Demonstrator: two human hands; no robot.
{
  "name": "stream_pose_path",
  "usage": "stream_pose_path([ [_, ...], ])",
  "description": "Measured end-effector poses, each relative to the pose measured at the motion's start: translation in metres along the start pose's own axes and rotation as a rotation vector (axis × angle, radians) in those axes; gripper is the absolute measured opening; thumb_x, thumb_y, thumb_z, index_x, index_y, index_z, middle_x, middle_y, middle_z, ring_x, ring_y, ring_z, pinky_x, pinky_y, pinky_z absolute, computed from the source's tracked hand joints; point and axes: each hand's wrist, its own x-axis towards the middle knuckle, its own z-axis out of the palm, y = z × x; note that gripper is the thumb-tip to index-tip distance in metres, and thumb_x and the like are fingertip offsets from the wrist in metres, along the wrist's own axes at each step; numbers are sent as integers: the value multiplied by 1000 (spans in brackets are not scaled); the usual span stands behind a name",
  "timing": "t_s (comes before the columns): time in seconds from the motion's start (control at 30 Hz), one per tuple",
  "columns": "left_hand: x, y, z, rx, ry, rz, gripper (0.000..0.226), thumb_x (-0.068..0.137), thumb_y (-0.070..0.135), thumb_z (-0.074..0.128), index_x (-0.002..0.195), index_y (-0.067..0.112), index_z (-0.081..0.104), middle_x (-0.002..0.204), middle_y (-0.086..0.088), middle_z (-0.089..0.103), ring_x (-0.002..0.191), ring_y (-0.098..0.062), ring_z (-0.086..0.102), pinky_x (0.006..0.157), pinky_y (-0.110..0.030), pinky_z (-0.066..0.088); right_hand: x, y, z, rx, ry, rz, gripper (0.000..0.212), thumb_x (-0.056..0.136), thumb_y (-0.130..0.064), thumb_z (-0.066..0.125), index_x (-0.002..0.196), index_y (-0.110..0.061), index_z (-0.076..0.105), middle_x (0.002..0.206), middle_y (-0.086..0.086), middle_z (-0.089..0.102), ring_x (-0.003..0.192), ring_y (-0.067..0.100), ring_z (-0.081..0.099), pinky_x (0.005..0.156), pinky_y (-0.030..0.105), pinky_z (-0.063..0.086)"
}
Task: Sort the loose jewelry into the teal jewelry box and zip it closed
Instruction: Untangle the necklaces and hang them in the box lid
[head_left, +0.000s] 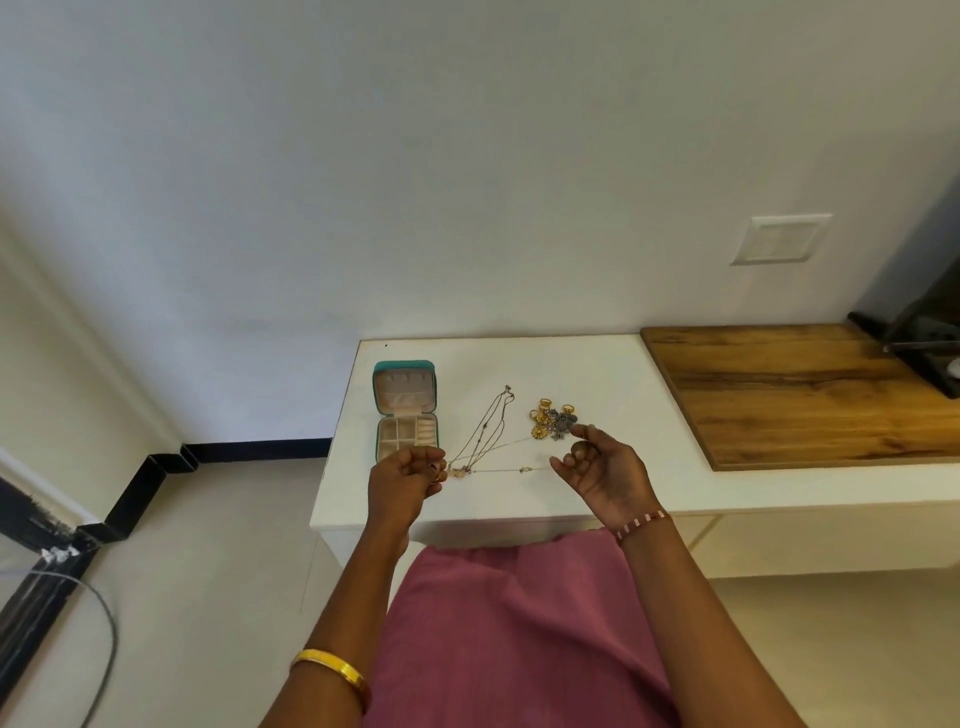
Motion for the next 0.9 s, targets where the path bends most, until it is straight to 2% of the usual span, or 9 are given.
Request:
stream_pose_path([
  [0.13, 9, -11, 4, -57, 6, -51, 15, 84, -7, 56, 93, 3, 63, 78, -5, 65, 73, -18, 63, 59, -14, 54, 17, -2, 6, -132, 37, -43, 21, 92, -8, 44, 85, -5, 63, 47, -1, 48, 42, 10, 47, 50, 24, 51],
  [0.33, 27, -31, 15, -125, 39, -151, 14, 83, -5, 57, 92, 5, 62, 81, -6, 66, 76, -19, 64, 62, -16, 54, 51, -7, 10, -297, 64, -52, 14, 90, -3, 50, 93, -5, 63, 53, -6, 60, 51, 9, 48, 49, 23, 48],
  [0.43, 41, -45, 22, -136, 62, -190, 14, 82, -5, 59, 87, 8, 63, 81, -7, 67, 76, -20, 65, 61, -15, 55, 74, -7, 14, -364, 83, -52, 13, 88, -2, 53, 85, -7, 64, 54, -5, 62, 47, 7, 51, 49, 21, 47],
  [0.5, 48, -52, 28, -131, 76, -195, 17, 82, -4, 60, 81, 13, 63, 81, -7, 67, 77, -21, 65, 62, -16, 56, 90, -8, 16, -412, 98, -62, 13, 87, -1, 54, 83, -7, 64, 61, 0, 63, 46, 7, 52, 46, 20, 46],
  [0.57, 58, -58, 35, -135, 87, -187, 19, 81, -5, 61, 79, 13, 63, 80, -7, 67, 76, -20, 65, 63, -16, 56, 110, -9, 19, -481, 119, -75, 14, 87, 0, 54, 81, -6, 65, 68, 7, 60, 53, 15, 51, 43, 19, 44],
  [0.63, 66, -64, 41, -141, 105, -180, 19, 80, -6, 62, 79, 13, 64, 79, -7, 67, 76, -19, 65, 64, -16, 56, 129, -9, 21, -581, 141, -88, 15, 87, -1, 55, 78, -8, 65, 67, 10, 56, 56, 21, 48, 42, 19, 41],
  [0.73, 80, -74, 52, -129, 138, -174, 20, 78, -7, 63, 78, 14, 64, 78, -8, 67, 75, -19, 65, 64, -17, 56, 160, -9, 26, -747, 159, -106, 15, 87, -2, 56, 75, -7, 65, 61, 8, 53, 46, 14, 47, 44, 19, 39],
  [0.8, 86, -79, 57, -115, 164, -178, 20, 79, -6, 63, 78, 14, 64, 79, -7, 66, 73, -18, 64, 61, -16, 56, 177, -8, 28, -855, 136, -115, 11, 87, -2, 56, 82, 1, 65, 59, 8, 53, 36, 7, 44, 39, 16, 38],
  [0.9, 92, -87, 65, -93, 191, -183, 21, 80, -5, 62, 79, 16, 62, 80, -4, 65, 72, -16, 64, 56, -14, 54, 207, -2, 28, -1001, 81, -149, 15, 86, -3, 58, 91, 9, 64, 60, 9, 55, 31, 3, 43, 36, 16, 40],
])
